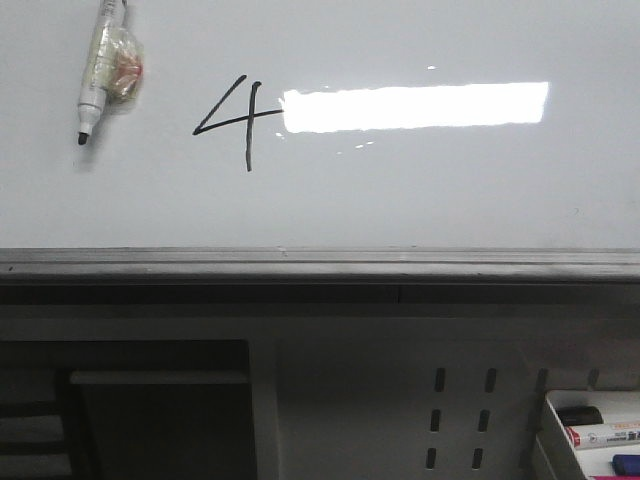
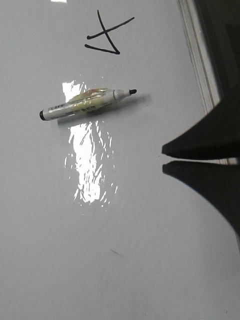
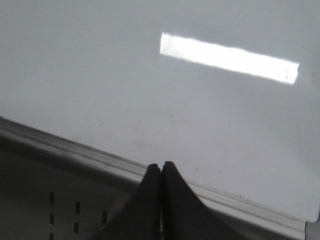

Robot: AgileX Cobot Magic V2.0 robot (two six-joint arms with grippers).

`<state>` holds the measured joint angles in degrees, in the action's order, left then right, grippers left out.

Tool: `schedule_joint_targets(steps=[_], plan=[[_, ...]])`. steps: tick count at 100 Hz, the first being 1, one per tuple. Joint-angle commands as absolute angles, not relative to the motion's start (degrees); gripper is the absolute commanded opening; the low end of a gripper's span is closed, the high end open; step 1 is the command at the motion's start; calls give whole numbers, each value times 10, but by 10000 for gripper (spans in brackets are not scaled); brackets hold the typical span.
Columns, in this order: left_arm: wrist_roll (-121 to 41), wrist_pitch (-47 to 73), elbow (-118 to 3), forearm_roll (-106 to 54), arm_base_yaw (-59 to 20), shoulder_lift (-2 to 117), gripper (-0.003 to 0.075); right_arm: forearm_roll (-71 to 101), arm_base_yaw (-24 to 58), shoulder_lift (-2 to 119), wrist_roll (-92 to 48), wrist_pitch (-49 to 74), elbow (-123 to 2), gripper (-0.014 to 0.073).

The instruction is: Write number 4 on whiteboard

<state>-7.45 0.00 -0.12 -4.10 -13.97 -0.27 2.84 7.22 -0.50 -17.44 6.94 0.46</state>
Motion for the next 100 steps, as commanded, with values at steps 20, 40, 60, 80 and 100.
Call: schedule_joint_targets(steps=[20,40,60,80,100], plan=[[-67,-38,15,-41,-144,-19,-20,13,45,-18,-171,14,17,-45],[-67,-38,15,-41,-144,-19,-20,13,41,-18,-171,14,17,-45],[-67,-38,15,-41,-144,-19,-20,13,41,-18,-171,7,17,-45],[-67,-38,15,-41,-144,-19,-20,13,41,-18,-171,8,17,-45],[-67,-38,15,-41,-144,-19,-20,13,41,-18,-171,8,17,-45]])
